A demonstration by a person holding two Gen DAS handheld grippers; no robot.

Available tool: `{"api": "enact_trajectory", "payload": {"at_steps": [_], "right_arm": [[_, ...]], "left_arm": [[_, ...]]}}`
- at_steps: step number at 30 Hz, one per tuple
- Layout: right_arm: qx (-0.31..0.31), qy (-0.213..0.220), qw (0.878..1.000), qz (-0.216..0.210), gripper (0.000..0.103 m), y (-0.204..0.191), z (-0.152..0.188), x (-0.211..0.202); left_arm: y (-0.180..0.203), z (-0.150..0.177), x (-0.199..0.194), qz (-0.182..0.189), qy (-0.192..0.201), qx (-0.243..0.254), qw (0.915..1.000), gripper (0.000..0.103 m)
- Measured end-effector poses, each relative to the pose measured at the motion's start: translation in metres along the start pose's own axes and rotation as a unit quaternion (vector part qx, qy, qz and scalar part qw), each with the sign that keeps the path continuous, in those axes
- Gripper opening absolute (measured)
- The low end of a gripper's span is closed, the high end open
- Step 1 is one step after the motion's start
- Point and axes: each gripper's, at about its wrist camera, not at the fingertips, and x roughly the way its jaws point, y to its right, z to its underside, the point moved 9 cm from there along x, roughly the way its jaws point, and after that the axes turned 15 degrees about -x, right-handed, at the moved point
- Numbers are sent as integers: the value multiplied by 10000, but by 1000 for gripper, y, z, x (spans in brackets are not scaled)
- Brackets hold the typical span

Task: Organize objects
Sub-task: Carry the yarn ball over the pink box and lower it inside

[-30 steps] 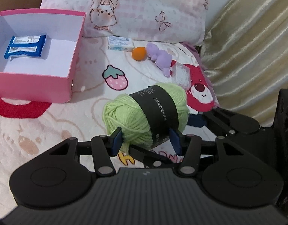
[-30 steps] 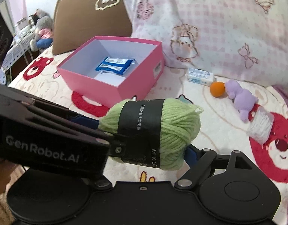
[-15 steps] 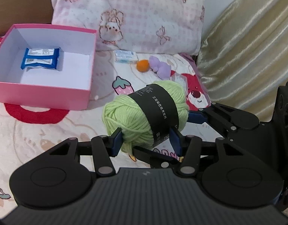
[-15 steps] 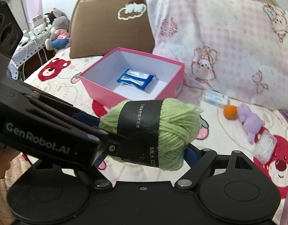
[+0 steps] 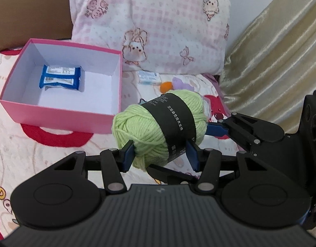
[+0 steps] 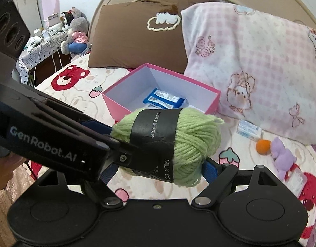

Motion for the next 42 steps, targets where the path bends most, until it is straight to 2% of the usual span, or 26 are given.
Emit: {"api": "enact_trajectory", "payload": {"at_steps": [10,15,18,20,24,29,36,42], "right_arm": [[-302,486,9980,-255,87,4,-40,25],[-490,618,9965,-267,87,1,-59,42],[-591,637,9951,-469,79,-3,-65,55],[-649,603,9948,-494,70,-5,-64,67],[-316,546,9960,-625,68,-2,-59,91],[-143,455,9961,-739,67,-2,-59,117],[-705,4,9917,-1077,66,-10,-81,162],[15,-182,9881,-1525,66,0,-81,194]], "left_arm": [[-30,-61,-13,165,703,-329,9969,51],[-53,-83,-13,341,889,-497,9942,51],[-69,-96,-10,316,1143,-531,9915,51],[-82,-101,-6,163,1253,-515,9906,51],[-105,-105,11,151,1137,-591,9916,49],[-134,-115,32,129,1195,-687,9904,49],[-178,-136,40,208,1487,-966,9839,49],[-194,-144,55,-3,1504,-801,9854,48]]}}
